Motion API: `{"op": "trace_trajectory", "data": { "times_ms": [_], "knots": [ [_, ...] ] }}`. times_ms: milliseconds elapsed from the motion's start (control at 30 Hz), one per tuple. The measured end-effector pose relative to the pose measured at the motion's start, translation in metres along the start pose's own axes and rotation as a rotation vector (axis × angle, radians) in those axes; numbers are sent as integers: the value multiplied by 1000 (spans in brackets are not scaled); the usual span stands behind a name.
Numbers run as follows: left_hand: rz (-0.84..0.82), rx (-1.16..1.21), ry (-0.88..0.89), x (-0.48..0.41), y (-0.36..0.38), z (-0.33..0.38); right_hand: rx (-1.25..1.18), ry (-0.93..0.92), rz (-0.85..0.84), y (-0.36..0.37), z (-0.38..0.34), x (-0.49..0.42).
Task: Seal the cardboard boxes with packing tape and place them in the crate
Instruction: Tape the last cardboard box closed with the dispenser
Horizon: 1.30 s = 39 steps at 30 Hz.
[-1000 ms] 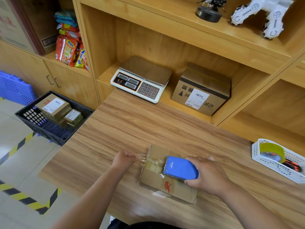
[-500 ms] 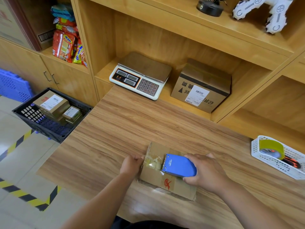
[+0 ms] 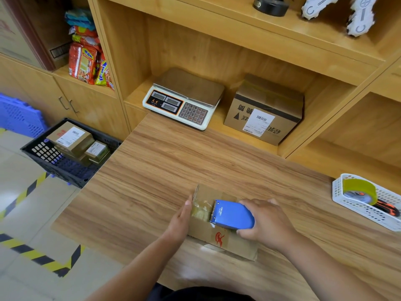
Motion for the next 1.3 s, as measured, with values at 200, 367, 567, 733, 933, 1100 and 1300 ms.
{"op": "trace_trajectory", "data": {
  "times_ms": [200, 367, 567, 733, 933, 1100, 1300],
  "knots": [
    [-233, -199, 78, -9, 3, 20, -19, -1, -5, 3, 5, 0],
    [-449, -1386, 573, -27, 28, 34, -20, -5, 1, 4, 9, -1],
    [-482, -1475, 596, -38, 42, 37, -5, -27, 12, 3, 19, 2],
    [-471, -1419, 572, -40, 38, 35, -87, -11, -9, 1, 35, 9],
    [-483, -1415, 524, -40, 38, 37, -47, -28, 22, -8, 66, 22],
    [-508, -1413, 500, -39, 40, 38, -82, 21, -11, -4, 118, 56],
    [-529, -1417, 477, -37, 41, 38, -141, 83, -69, 4, 151, 76]
  ]
}}
Point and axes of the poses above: each hand's wrist, its own x-axis away from the middle knuckle, its own y-axis out of the palm, z = x × y, the point moved 7 cm from there along -x, towards the middle knuckle, and after that the axes turned 3 degrees about y, right-handed, at the moved point
